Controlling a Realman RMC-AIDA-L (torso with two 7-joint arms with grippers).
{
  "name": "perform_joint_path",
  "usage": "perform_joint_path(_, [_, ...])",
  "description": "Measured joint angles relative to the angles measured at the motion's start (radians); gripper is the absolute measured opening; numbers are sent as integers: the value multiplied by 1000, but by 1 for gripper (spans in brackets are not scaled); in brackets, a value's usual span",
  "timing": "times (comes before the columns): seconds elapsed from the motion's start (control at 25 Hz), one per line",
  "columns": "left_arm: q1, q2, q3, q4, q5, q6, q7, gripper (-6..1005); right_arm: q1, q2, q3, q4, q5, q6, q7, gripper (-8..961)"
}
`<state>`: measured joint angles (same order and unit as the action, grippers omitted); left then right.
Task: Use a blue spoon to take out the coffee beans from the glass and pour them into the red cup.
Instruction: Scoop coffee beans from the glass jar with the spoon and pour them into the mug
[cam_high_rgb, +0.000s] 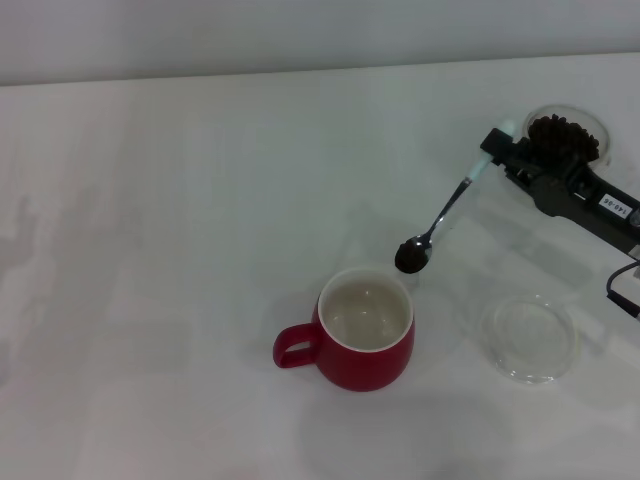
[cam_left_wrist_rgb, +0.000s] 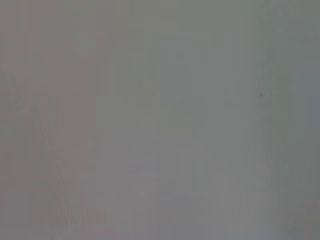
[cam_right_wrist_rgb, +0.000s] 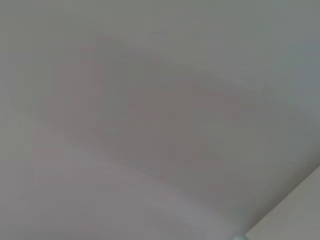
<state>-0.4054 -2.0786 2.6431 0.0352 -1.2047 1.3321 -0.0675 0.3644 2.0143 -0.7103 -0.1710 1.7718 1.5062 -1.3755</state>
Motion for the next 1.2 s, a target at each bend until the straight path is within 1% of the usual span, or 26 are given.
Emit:
perform_joint_path(0.48, [-4, -2, 0, 1, 1, -2, 0, 564, 56, 6, -62, 66, -2, 9, -45, 151])
perform_joint_path(0.76, [-4, -2, -2, 3, 1, -2, 0, 563, 82, 5, -96, 51, -4, 6, -110, 151])
perform_joint_path(1.2, [-8, -1, -5, 0, -5, -8, 0, 564, 83, 2, -141, -19, -11, 21, -266, 152])
